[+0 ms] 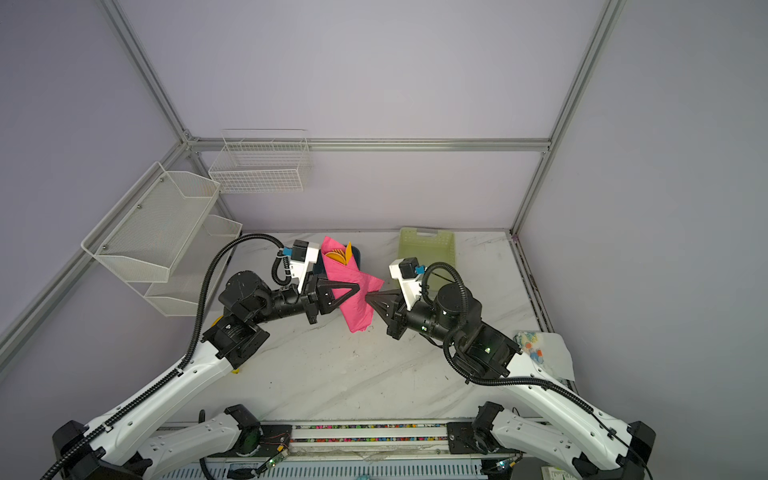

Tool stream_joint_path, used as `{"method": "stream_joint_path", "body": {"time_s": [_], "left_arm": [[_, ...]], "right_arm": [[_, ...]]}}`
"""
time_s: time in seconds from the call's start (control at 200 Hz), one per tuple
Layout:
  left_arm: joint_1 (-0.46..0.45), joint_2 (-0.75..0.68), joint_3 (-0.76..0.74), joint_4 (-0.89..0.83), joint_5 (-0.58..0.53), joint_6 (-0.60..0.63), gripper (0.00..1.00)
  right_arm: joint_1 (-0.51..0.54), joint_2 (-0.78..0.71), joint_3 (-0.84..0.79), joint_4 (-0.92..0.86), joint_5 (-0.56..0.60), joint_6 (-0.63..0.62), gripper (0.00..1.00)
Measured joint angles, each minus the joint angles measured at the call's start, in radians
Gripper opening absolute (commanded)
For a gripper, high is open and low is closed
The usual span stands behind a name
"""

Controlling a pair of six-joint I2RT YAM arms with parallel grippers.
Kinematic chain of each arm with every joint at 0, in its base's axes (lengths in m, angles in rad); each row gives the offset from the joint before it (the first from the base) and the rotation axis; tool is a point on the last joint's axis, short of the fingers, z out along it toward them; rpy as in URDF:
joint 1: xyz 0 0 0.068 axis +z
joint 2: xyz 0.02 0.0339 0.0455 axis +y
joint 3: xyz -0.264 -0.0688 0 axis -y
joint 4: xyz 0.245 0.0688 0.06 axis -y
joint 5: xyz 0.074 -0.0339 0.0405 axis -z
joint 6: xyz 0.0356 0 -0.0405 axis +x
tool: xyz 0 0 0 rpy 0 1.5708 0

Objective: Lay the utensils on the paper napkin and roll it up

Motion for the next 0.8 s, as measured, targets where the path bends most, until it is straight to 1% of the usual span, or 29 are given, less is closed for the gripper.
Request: {"method": "stream_joint_path", "body": {"time_s": [0.305,0.595,0.69,0.8], "left_arm": [[0.0,0.0,0.0,0.032,0.009,-0.023,0.01],[0.0,0.0,0.0,0.059,0.018,-0.039,0.01],[0.0,0.0,0.0,0.051,0.016,-0.038,0.01],[0.0,0.0,0.0,0.04,0.011,-0.034,0.01]], "right_arm": [[0.0,0.019,0.0,-0.01,-0.002,0.003,0.02],[0.0,0.024,0.0,-0.025,0.002,0.007,0.0],[0.0,0.017,0.0,-0.045,0.018,0.01,0.0],[0.0,-0.026,0.0,-0.06,0.026,0.019,0.0]]}}
